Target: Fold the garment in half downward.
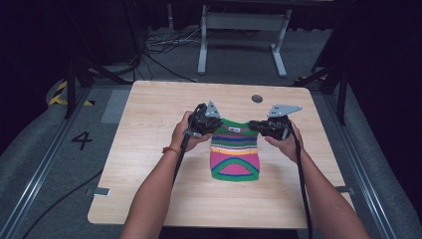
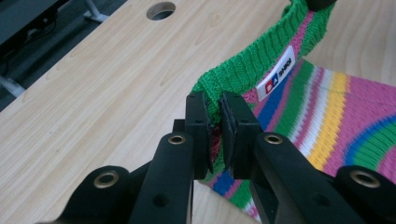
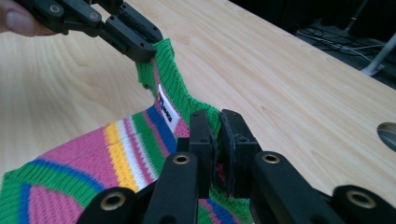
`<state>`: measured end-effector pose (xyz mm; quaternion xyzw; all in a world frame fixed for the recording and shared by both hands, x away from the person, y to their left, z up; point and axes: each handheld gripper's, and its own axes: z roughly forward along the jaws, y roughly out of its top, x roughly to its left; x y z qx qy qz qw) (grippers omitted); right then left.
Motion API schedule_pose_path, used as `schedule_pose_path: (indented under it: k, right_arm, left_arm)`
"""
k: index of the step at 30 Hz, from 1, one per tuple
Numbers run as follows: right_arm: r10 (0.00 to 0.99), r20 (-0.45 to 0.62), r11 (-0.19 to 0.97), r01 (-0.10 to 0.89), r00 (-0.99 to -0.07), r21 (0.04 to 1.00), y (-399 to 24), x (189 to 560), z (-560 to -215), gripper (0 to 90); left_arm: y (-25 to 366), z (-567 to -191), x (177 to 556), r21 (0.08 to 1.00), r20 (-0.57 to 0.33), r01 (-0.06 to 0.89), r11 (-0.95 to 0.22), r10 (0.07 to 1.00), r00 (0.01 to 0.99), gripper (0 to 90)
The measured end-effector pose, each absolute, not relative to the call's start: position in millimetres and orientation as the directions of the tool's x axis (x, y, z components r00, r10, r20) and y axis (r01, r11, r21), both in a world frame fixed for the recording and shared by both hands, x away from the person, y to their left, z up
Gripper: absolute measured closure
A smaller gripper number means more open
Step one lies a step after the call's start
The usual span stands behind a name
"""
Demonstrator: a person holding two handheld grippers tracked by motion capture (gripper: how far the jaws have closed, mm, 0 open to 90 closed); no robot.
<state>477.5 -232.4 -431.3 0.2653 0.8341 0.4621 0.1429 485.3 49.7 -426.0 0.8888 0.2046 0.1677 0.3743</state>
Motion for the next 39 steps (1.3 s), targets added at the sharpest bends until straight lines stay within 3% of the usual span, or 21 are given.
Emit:
schedule_pose_path:
  k: [21,26,39]
  right_arm:
    - [0.441,0.010,0.523,0.266,-0.898,0.810,-234.8,425.2,-442.2,83.2]
    - [0.407,0.010,0.545,0.252,-0.913,0.800,-232.2,413.8,-442.5,83.2]
    - [0.360,0.019,0.596,0.246,-0.933,0.764,-238.2,391.2,-453.9,82.9]
  left_arm:
    - [57.6,-442.7,424.2,0.723,0.190,0.130,-0.679,0.375,0.907,81.4]
    - [58.6,-447.4,405.3,0.712,0.250,0.069,-0.699,0.343,0.905,82.6]
    - [53.5,-461.3,376.1,0.664,0.240,0.041,-0.746,0.265,0.934,82.7]
